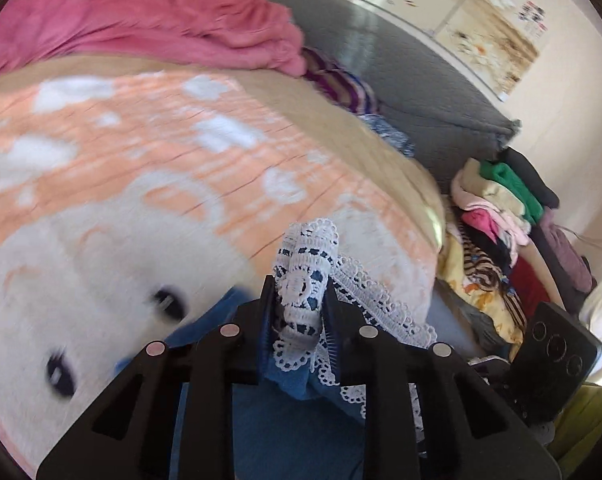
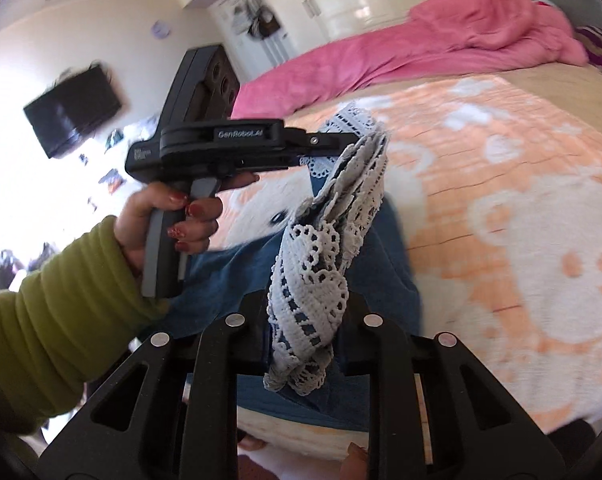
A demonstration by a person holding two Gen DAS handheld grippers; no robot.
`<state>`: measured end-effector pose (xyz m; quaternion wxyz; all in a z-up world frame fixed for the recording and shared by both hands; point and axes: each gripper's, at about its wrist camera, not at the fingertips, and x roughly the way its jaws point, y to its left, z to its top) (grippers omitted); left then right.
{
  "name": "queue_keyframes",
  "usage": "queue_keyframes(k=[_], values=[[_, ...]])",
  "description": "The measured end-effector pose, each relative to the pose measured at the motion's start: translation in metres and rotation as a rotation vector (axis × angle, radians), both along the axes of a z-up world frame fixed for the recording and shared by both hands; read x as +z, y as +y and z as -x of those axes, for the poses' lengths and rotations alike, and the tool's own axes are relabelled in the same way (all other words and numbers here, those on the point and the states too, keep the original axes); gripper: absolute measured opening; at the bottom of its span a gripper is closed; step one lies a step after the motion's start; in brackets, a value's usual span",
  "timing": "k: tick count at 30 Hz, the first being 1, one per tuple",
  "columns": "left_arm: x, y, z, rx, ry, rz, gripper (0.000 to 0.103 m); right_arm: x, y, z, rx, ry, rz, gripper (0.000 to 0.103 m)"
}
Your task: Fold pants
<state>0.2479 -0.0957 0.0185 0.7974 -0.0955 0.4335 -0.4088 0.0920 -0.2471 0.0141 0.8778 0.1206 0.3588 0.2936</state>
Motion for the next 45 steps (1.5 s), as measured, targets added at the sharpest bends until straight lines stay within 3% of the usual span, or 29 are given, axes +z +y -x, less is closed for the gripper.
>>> queue_keyframes(k=[2, 4, 5, 6, 9, 15, 20, 23, 26, 29, 33, 40, 42, 44, 45], values=[[-0.008, 0.017, 0.000, 0.042, 0.024, 0.000, 0.022, -0.007, 0.018, -0.004, 0.027, 0.022, 0.035, 0.015], [-0.019, 0.036, -0.003, 0.149, 0.088, -0.027, 0.038, -0.015, 0.029, -0.003, 0.043, 0.036, 0.064, 0.015], [-0.021, 0.050, -0.001, 0.214, 0.116, -0.037, 0.055, -0.017, 0.034, -0.004, 0.051, 0.045, 0.078, 0.015], [-0.022, 0.062, 0.001, 0.265, 0.138, -0.013, 0.065, -0.021, 0.042, -0.003, 0.063, 0.055, 0.096, 0.016], [-0.024, 0.095, 0.014, 0.354, 0.190, 0.114, 0.079, -0.027, 0.064, 0.004, 0.118, 0.034, 0.175, 0.017], [-0.045, 0.123, 0.040, 0.387, 0.265, 0.299, 0.090, -0.040, 0.113, 0.027, 0.244, -0.007, 0.317, 0.024], [-0.061, 0.123, 0.040, 0.379, 0.298, 0.277, 0.090, -0.034, 0.108, 0.035, 0.300, 0.015, 0.256, 0.059], [-0.058, 0.116, 0.043, 0.359, 0.265, 0.239, 0.090, -0.013, 0.081, 0.029, 0.238, -0.020, 0.222, 0.065], [-0.060, 0.111, 0.041, 0.376, 0.243, 0.197, 0.089, -0.002, 0.054, 0.004, 0.116, -0.026, 0.224, 0.070], [-0.060, 0.105, 0.039, 0.384, 0.217, 0.157, 0.087, -0.004, 0.026, -0.042, 0.011, 0.035, 0.249, 0.070], [-0.063, 0.104, 0.036, 0.388, 0.204, 0.132, 0.068, -0.015, 0.009, -0.099, -0.015, 0.130, 0.224, 0.070], [-0.068, 0.106, 0.028, 0.375, 0.219, 0.145, 0.047, -0.050, 0.015, -0.159, 0.000, 0.291, 0.163, 0.070], [-0.069, 0.105, 0.028, 0.372, 0.215, 0.141, 0.031, -0.060, 0.015, -0.165, 0.029, 0.333, 0.107, 0.057], [-0.068, 0.103, 0.027, 0.361, 0.216, 0.159, 0.020, -0.060, 0.012, -0.162, 0.062, 0.336, 0.040, 0.014], [-0.066, 0.101, 0.028, 0.345, 0.205, 0.190, 0.019, -0.056, 0.010, -0.159, 0.057, 0.328, 0.016, 0.013]])
